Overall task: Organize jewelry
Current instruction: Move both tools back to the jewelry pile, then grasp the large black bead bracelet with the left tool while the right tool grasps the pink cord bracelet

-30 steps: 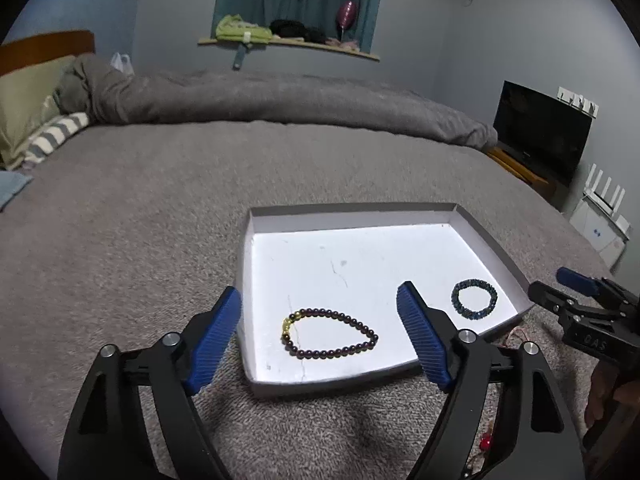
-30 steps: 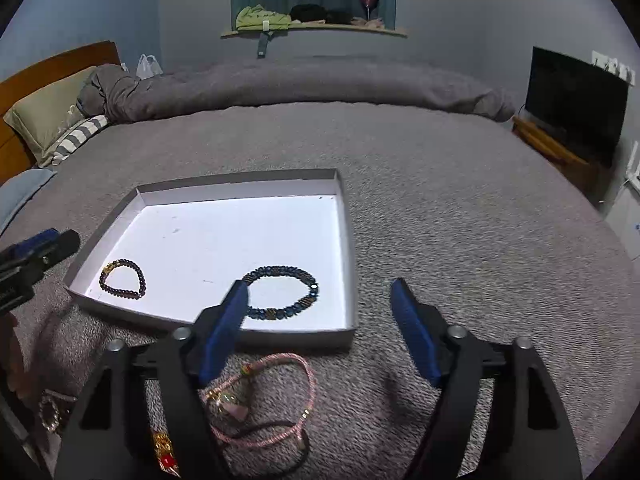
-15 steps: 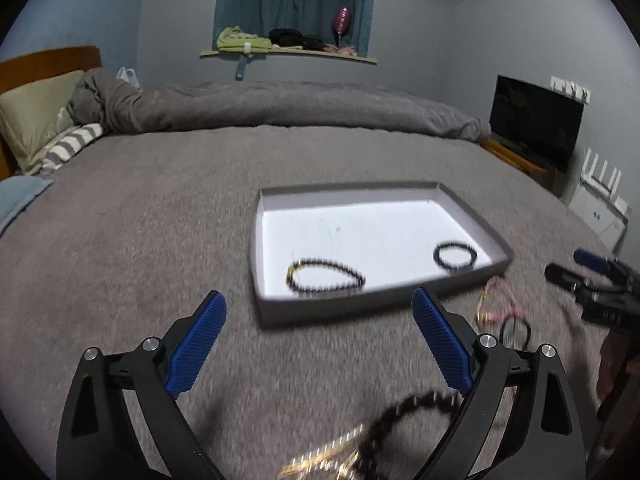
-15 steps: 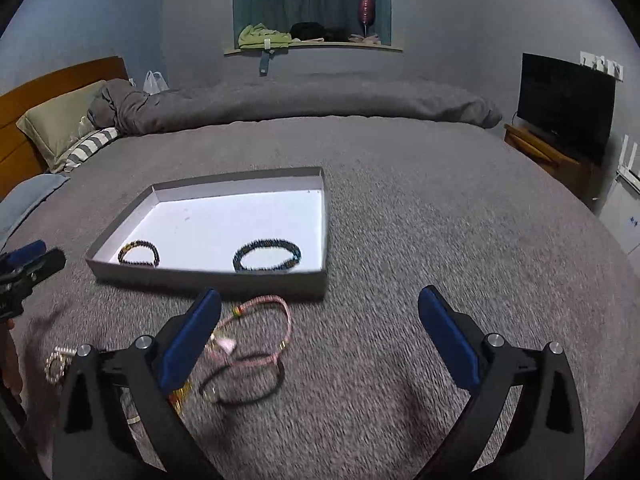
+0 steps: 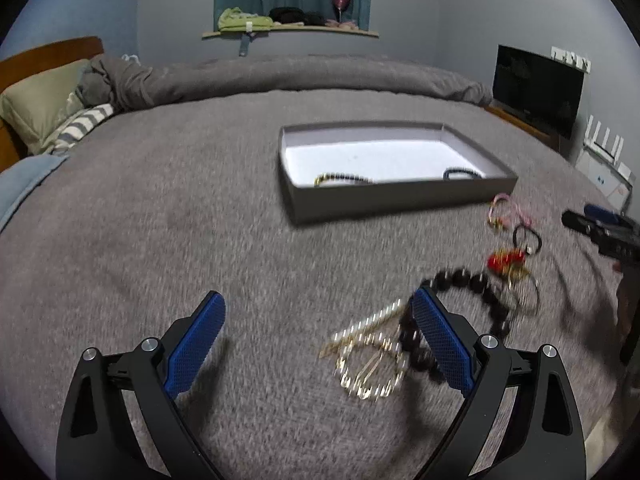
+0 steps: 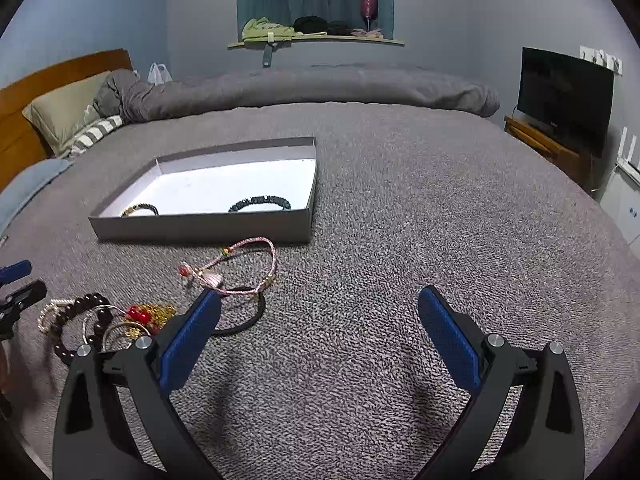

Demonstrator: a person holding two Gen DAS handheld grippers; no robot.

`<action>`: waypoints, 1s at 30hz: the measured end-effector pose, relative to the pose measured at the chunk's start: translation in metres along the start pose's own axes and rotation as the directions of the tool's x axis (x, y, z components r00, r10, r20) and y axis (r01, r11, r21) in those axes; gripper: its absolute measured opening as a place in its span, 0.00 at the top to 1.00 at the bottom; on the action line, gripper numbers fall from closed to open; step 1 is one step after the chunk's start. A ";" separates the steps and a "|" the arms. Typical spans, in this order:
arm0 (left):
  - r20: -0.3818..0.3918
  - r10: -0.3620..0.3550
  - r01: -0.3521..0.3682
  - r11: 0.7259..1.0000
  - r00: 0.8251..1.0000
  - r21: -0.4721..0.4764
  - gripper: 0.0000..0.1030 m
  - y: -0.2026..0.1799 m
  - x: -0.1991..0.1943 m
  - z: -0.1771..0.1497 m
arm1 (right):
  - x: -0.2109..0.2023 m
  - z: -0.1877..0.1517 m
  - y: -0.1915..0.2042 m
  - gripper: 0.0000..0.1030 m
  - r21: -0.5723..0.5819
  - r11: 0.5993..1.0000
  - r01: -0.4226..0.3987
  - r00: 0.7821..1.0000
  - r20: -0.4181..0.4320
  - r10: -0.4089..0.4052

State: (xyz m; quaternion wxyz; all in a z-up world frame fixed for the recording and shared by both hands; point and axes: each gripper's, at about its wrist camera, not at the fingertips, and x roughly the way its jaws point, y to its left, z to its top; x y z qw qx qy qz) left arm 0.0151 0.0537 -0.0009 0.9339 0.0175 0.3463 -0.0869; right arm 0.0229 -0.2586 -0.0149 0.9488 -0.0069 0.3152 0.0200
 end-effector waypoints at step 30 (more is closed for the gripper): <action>-0.127 -0.154 0.186 0.936 0.980 0.300 0.62 -0.071 0.031 0.012 | 0.061 0.040 0.016 0.60 -0.007 0.993 -0.120 0.985 -0.125 0.118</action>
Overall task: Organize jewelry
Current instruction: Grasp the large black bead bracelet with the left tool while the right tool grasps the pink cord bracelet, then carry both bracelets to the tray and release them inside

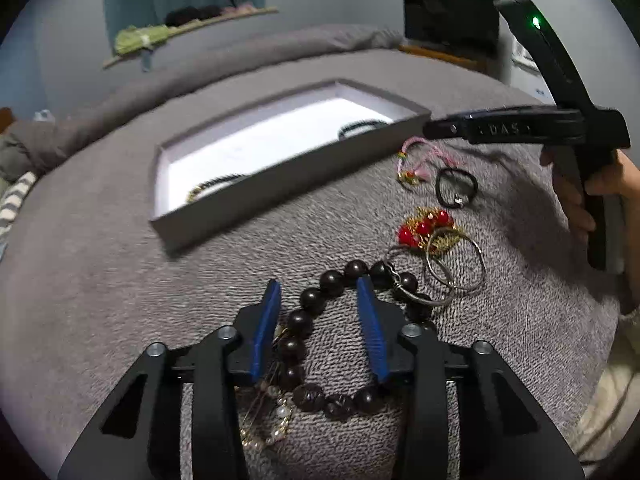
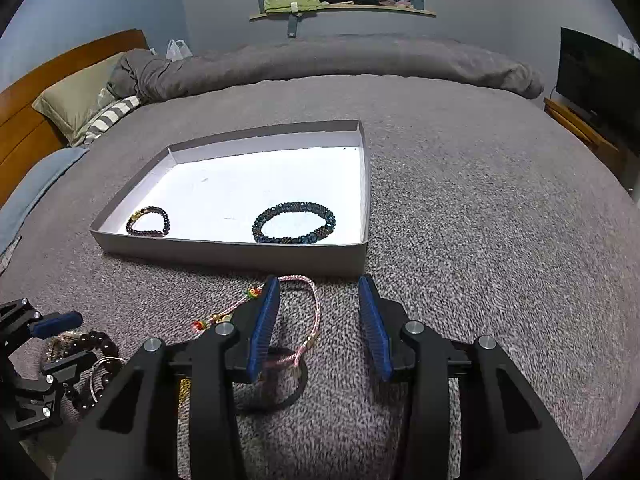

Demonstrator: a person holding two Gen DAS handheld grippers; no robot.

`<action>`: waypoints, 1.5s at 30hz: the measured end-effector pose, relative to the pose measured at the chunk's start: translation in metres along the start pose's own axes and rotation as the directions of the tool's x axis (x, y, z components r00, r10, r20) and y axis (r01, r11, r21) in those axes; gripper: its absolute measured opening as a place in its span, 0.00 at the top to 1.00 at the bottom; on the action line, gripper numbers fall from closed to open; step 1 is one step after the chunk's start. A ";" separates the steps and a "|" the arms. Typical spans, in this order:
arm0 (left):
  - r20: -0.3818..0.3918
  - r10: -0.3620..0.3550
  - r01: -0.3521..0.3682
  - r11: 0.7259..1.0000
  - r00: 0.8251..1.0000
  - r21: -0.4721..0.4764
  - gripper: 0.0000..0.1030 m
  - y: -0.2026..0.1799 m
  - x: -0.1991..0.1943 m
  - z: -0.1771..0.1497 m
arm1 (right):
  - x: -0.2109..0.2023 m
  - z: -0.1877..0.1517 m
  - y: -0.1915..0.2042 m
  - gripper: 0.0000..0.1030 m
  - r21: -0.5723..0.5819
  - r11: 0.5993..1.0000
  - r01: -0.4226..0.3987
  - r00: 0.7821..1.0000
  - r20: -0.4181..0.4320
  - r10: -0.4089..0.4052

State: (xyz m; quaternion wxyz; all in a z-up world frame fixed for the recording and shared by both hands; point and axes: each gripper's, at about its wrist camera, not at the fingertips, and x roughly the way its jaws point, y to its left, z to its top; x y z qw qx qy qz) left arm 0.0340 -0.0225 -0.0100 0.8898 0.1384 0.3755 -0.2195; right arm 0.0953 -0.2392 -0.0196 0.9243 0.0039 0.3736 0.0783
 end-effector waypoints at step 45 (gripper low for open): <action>0.138 -0.064 0.072 0.996 0.988 -0.056 0.86 0.014 -0.035 0.002 | -0.029 -0.004 0.007 0.97 0.015 0.999 -0.052 0.995 0.087 0.050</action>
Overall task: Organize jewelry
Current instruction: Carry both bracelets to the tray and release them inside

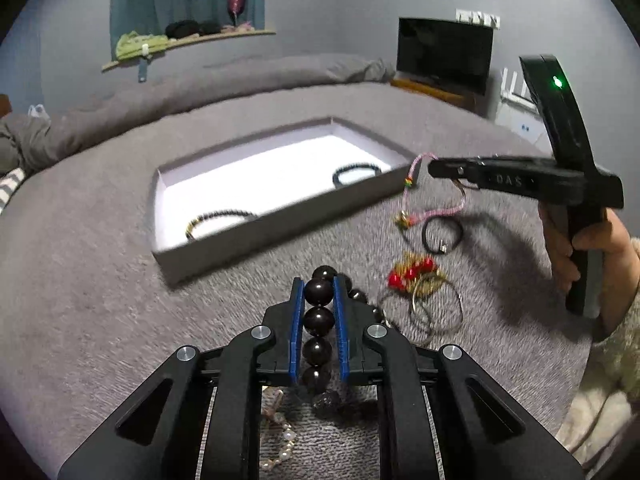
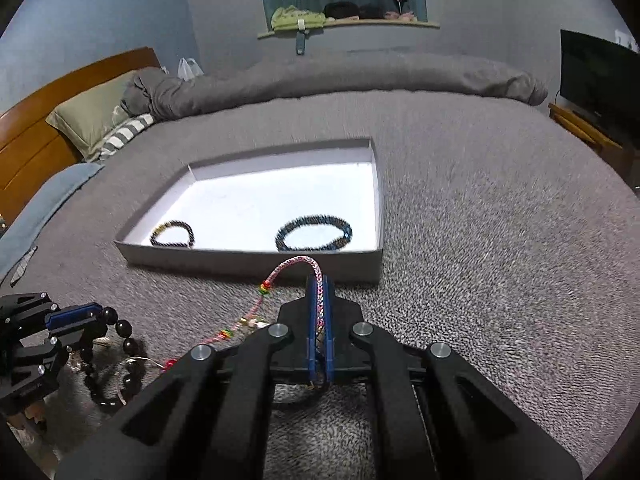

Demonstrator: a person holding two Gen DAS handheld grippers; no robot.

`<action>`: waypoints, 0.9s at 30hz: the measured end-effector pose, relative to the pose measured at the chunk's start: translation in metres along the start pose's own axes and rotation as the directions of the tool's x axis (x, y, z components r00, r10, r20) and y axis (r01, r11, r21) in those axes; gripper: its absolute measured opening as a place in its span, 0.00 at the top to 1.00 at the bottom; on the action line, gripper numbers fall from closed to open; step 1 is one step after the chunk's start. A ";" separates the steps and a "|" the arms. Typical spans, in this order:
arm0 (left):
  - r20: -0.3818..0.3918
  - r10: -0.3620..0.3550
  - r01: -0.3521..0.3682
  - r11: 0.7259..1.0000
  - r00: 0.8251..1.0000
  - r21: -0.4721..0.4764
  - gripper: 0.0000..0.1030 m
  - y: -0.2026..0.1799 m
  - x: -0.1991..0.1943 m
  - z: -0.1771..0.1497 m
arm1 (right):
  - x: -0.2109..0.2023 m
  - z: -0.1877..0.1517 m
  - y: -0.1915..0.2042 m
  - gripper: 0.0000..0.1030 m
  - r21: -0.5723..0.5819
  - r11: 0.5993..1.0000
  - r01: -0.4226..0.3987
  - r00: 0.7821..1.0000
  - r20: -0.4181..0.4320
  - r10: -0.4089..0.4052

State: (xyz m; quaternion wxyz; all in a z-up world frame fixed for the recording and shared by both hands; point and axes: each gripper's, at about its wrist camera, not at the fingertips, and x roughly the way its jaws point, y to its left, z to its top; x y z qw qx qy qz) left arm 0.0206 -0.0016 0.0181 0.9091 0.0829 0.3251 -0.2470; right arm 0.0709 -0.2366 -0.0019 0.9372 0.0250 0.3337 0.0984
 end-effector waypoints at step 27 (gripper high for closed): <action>0.060 0.142 -0.137 0.987 0.988 -0.080 0.86 0.070 0.069 0.147 | 0.053 0.107 0.012 0.97 -0.009 0.998 0.056 0.994 0.099 -0.055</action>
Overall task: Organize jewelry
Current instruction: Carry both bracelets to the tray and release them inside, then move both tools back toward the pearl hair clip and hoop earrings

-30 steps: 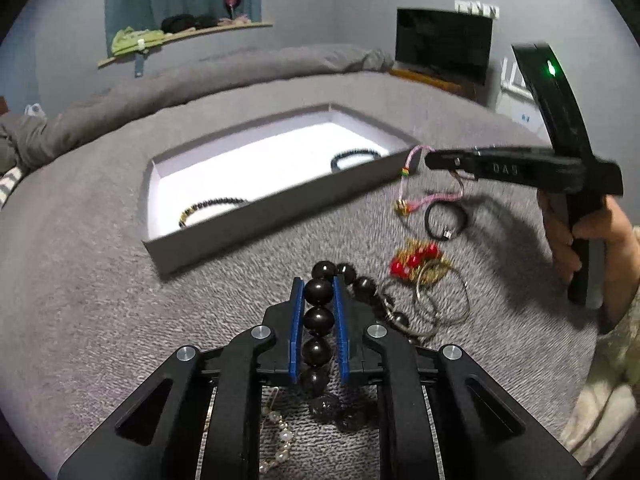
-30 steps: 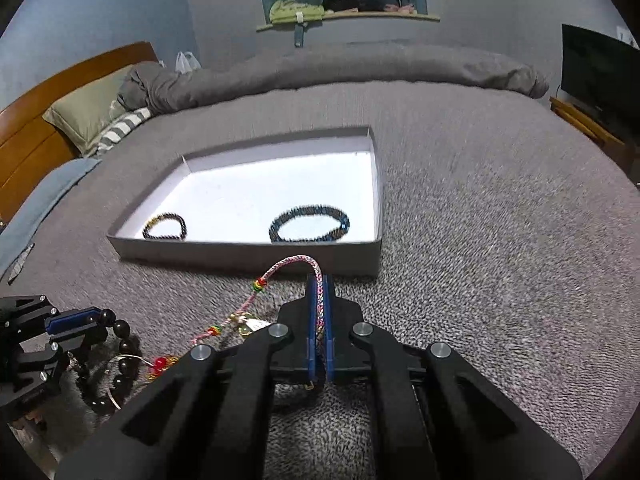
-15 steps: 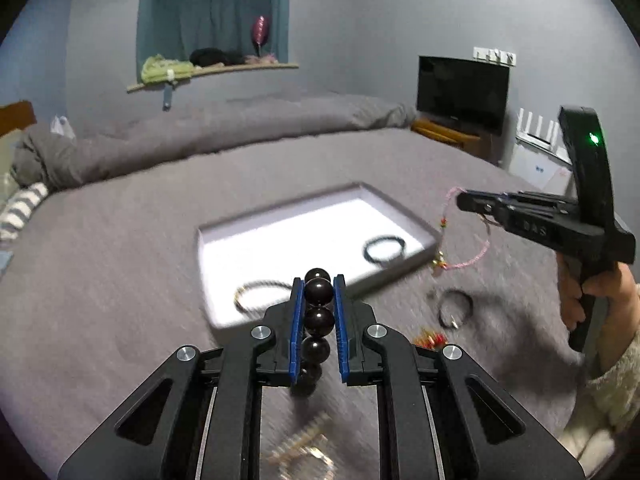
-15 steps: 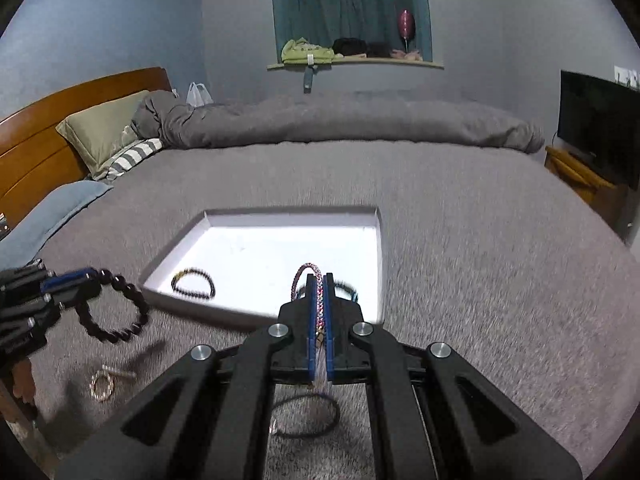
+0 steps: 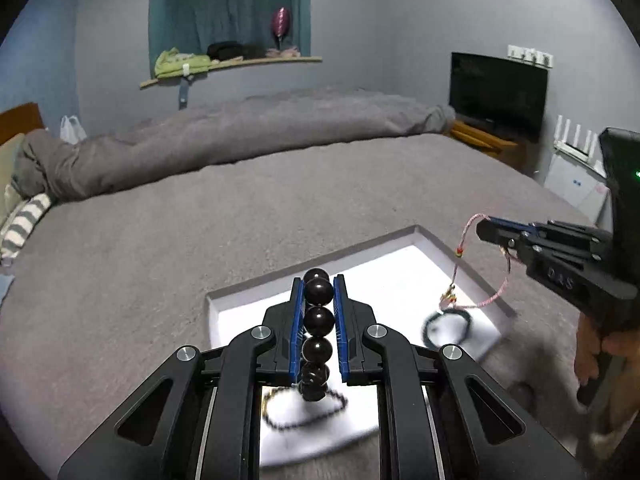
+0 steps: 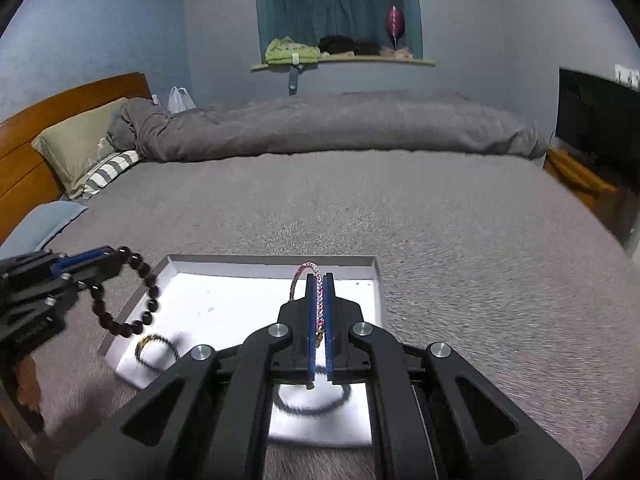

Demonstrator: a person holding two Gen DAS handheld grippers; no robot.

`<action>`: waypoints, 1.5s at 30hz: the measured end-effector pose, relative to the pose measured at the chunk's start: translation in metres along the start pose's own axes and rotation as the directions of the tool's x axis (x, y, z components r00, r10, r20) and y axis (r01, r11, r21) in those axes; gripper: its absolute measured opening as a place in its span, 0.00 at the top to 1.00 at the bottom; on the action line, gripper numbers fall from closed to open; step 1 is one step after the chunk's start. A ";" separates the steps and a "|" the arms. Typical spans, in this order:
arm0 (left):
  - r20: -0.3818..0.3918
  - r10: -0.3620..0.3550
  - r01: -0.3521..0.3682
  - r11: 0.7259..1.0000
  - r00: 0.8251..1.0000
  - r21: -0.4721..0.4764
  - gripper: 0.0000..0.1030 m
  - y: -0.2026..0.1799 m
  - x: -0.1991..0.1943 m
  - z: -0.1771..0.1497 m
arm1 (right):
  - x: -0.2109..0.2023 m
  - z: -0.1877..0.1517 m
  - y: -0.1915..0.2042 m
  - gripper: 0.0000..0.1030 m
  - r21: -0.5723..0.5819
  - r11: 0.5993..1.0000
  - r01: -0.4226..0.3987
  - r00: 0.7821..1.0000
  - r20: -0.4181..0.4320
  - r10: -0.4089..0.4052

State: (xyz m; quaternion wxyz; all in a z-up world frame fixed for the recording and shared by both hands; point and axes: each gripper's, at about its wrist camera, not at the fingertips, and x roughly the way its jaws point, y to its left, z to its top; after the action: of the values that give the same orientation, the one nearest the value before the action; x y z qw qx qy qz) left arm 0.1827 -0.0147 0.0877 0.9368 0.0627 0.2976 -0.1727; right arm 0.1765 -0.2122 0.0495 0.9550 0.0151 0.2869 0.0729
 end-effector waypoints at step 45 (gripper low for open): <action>-0.025 0.147 -0.149 0.972 0.989 -0.184 0.14 0.039 -0.008 -0.051 | -0.020 -0.029 -0.014 0.07 0.035 0.993 0.109 0.994 -0.028 -0.108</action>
State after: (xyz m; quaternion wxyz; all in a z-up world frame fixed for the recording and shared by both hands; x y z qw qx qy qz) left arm 0.1634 0.0348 0.0515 0.9472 -0.0017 0.3122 -0.0735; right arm 0.1452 -0.2291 0.0351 0.9533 0.0159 0.3011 0.0159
